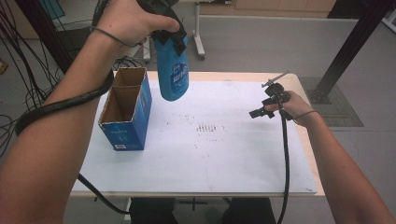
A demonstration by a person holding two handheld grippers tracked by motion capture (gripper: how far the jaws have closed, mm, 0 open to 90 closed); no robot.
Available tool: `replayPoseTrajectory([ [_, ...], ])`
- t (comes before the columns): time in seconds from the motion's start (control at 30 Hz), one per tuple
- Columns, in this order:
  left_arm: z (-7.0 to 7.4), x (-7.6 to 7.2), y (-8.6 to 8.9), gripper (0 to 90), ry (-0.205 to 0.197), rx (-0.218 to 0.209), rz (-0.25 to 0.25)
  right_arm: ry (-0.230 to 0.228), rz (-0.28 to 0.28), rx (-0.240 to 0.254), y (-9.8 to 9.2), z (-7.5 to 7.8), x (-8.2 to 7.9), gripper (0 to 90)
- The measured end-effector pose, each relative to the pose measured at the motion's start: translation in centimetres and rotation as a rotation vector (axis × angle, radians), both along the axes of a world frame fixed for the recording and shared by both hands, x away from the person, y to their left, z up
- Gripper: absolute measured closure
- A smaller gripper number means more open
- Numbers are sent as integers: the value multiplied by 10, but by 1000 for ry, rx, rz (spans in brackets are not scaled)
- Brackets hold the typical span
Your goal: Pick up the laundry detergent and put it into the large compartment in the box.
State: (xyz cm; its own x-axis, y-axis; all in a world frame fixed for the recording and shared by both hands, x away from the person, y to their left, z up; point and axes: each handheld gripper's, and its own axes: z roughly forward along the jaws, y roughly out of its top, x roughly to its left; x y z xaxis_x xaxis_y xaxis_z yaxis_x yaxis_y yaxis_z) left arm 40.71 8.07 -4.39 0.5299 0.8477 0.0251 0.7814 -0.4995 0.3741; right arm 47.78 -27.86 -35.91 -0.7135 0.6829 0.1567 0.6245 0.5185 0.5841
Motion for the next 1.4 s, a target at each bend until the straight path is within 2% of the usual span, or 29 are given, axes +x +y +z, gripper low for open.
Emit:
replayPoseTrajectory([
  [0.13,1,4,15,378,-7,2,48,3,-1,4,0,-1,0,45],
  [0.23,2,6,21,378,-7,3,65,2,0,5,0,-1,1,46],
  [0.27,1,9,29,378,-1,9,90,1,0,3,0,-1,1,46],
  [0.4,0,12,40,378,-4,11,121,1,1,2,0,0,0,46],
  [0.47,0,15,52,378,-16,14,160,0,1,0,-1,0,0,45],
  [0.57,1,15,58,378,-24,27,184,-3,-2,0,-1,0,0,46],
  [0.63,4,15,66,378,-41,39,223,3,-1,0,0,-1,1,45],
  [0.77,6,15,74,378,-46,45,240,0,3,-1,1,-1,1,45],
  [0.9,8,15,88,378,-40,32,270,0,6,-2,3,-1,1,46],
  [1.17,3,16,117,378,-30,33,349,0,3,-7,0,0,0,45],
  [1.4,-1,17,127,378,-19,23,376,-5,6,-11,0,1,0,46],
])
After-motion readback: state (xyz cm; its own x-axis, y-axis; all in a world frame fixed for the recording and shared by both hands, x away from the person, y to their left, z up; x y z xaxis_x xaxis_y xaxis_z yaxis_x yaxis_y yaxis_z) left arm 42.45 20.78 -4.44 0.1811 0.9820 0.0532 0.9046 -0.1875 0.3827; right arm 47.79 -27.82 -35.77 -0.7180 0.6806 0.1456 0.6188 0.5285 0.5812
